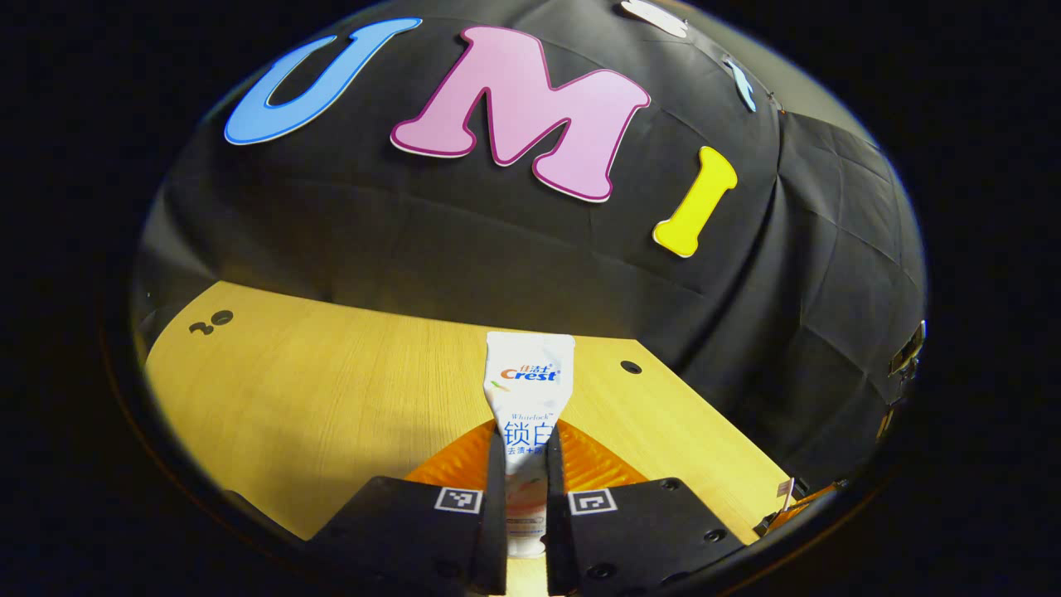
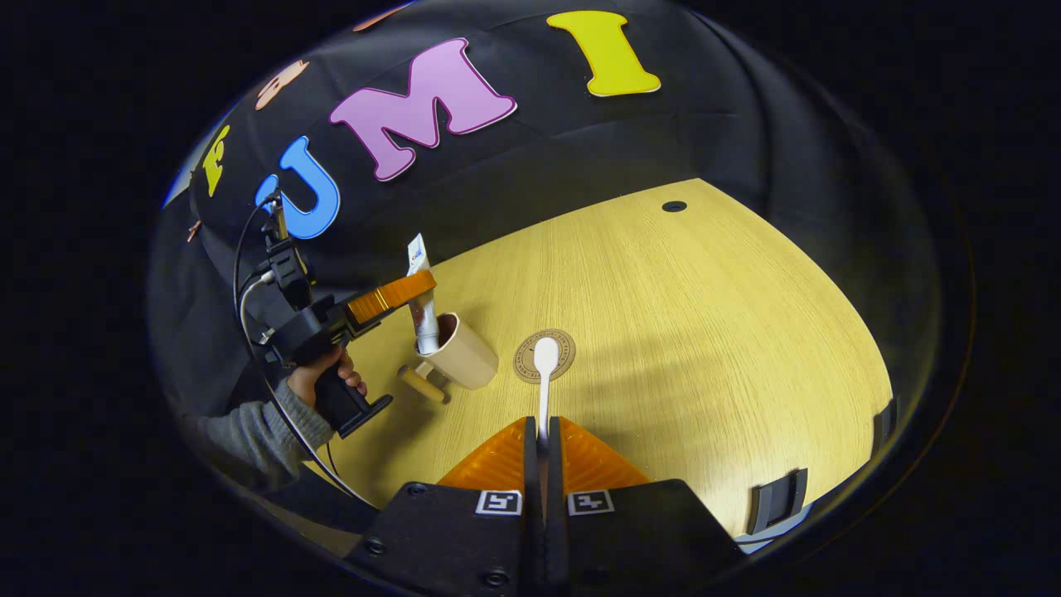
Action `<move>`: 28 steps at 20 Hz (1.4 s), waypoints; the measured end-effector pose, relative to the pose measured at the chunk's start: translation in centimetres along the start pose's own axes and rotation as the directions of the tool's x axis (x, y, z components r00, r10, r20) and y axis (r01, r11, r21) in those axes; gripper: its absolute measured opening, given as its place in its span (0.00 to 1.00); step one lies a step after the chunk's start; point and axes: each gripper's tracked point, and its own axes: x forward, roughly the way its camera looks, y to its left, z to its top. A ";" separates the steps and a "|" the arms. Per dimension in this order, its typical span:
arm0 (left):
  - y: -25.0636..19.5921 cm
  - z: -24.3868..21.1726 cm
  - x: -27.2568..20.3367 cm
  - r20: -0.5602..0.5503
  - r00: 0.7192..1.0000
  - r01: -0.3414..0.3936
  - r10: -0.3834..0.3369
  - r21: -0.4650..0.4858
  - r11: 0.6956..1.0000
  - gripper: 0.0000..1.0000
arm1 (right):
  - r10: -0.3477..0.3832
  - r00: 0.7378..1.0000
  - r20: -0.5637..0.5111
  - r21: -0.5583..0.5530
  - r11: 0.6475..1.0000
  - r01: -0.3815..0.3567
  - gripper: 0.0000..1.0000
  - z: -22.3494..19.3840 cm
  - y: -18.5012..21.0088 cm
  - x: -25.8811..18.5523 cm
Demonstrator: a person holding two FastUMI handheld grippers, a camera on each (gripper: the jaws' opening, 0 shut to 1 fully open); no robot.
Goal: Put the toothbrush and toothpaste on the desktop into the cup, then pick up the cup and place it on the coaster on the desktop.
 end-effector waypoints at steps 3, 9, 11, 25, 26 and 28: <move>0.7 -1.2 -0.2 -0.035 0.999 -0.018 0.018 0.012 1.000 0.25 | 0.004 1.000 0.015 0.008 1.000 -0.004 0.05 0.2 0.6 -0.1; 1.2 -3.7 -1.1 -0.093 0.996 -0.011 0.011 0.006 1.000 0.28 | 0.025 0.998 0.060 0.004 1.000 -0.025 0.05 1.6 2.9 -0.4; 1.0 -3.6 -1.5 -0.089 0.996 0.000 0.001 0.008 1.000 0.36 | 0.035 0.996 0.078 0.015 0.999 -0.036 0.05 2.0 3.7 -0.7; 1.6 -2.8 -7.7 -0.093 0.996 -0.003 0.013 0.104 0.995 0.60 | 0.142 0.962 0.232 0.010 0.989 -0.148 0.05 7.5 11.0 0.8; 1.3 -2.5 -8.7 -0.079 0.997 0.004 0.004 0.108 0.994 0.60 | 0.154 0.956 0.249 0.015 0.987 -0.162 0.05 8.1 11.6 1.2; 0.8 -1.9 -10.9 -0.067 0.998 0.020 -0.012 0.110 0.994 0.63 | 0.176 0.943 0.283 0.035 0.980 -0.194 0.05 9.7 12.6 2.4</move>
